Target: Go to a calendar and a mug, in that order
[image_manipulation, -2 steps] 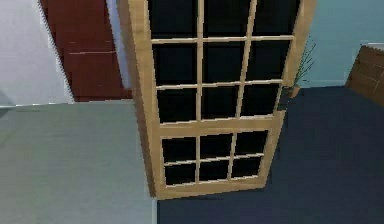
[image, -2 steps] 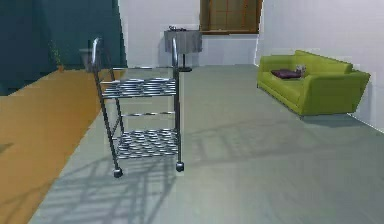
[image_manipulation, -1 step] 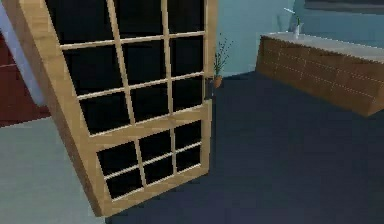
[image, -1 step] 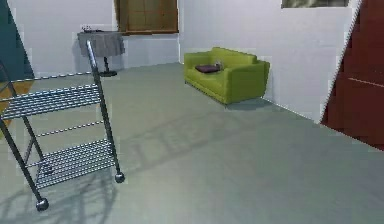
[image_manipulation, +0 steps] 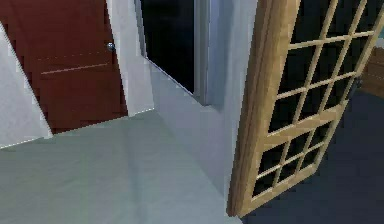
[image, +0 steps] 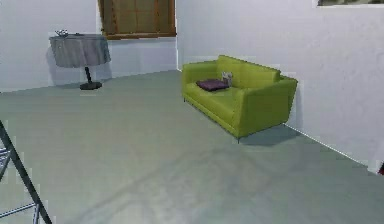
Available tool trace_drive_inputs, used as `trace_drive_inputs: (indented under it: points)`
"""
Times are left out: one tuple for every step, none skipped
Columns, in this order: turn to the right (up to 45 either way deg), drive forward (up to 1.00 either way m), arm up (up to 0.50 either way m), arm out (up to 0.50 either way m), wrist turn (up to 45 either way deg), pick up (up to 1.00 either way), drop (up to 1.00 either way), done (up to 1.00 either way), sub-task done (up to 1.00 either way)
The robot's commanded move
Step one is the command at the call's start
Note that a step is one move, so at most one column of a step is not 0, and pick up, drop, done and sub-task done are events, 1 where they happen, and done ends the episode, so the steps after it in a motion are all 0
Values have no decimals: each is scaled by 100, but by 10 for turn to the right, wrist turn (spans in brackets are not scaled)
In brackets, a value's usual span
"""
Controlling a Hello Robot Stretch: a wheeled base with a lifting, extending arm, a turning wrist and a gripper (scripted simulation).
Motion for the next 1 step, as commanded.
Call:
trace_drive_inputs:
  points:
    - [0, 55, 0, 0, 0, 0, 0, 0, 0]
